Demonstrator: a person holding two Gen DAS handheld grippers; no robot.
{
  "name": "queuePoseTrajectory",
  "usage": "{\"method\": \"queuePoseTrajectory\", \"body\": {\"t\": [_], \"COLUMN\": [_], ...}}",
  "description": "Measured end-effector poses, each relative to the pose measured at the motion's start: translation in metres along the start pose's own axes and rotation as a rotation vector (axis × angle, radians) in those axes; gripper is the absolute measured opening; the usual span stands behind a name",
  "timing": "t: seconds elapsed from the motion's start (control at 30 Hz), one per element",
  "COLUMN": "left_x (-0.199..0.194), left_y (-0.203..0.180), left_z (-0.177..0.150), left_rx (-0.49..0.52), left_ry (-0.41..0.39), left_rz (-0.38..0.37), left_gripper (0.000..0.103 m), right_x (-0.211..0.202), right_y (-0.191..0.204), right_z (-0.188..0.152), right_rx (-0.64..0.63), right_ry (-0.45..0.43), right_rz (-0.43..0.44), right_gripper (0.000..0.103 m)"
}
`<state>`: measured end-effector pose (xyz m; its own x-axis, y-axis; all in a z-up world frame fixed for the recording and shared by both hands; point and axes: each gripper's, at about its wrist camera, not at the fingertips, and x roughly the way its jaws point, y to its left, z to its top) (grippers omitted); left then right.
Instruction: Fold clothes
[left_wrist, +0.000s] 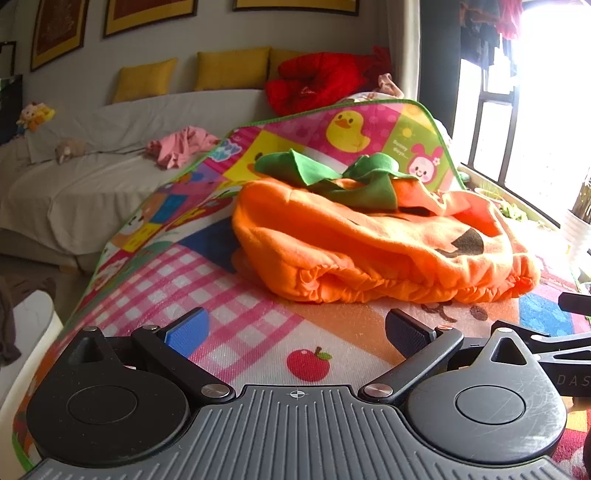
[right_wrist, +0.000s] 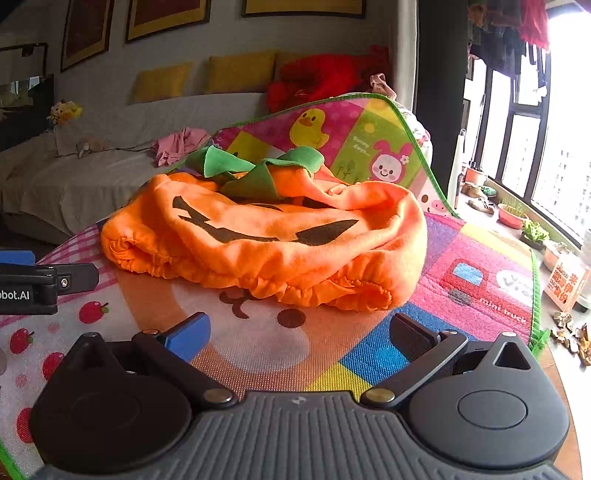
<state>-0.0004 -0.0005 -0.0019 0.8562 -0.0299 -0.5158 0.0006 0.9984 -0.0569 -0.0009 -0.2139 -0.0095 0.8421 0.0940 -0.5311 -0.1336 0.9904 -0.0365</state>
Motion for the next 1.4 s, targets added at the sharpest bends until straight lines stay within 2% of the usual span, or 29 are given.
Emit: {"method": "queuePoseTrajectory", "body": {"t": [0.6,1.4], "left_x": [0.0065,0.008], "left_y": [0.001,-0.0022], "left_z": [-0.0036,-0.0042], "left_rx": [0.015,0.035], "left_ry": [0.04,0.057], "left_rz": [0.017,0.027], "left_gripper": [0.103,0.103], "right_x": [0.0036,0.0041], "right_y": [-0.0063,-0.0083], "right_z": [-0.0022,-0.0029], "right_rx": [0.018,0.034], "right_ry": [-0.012,-0.009], "right_rz": [-0.055,-0.048], "right_gripper": [0.103,0.103]}}
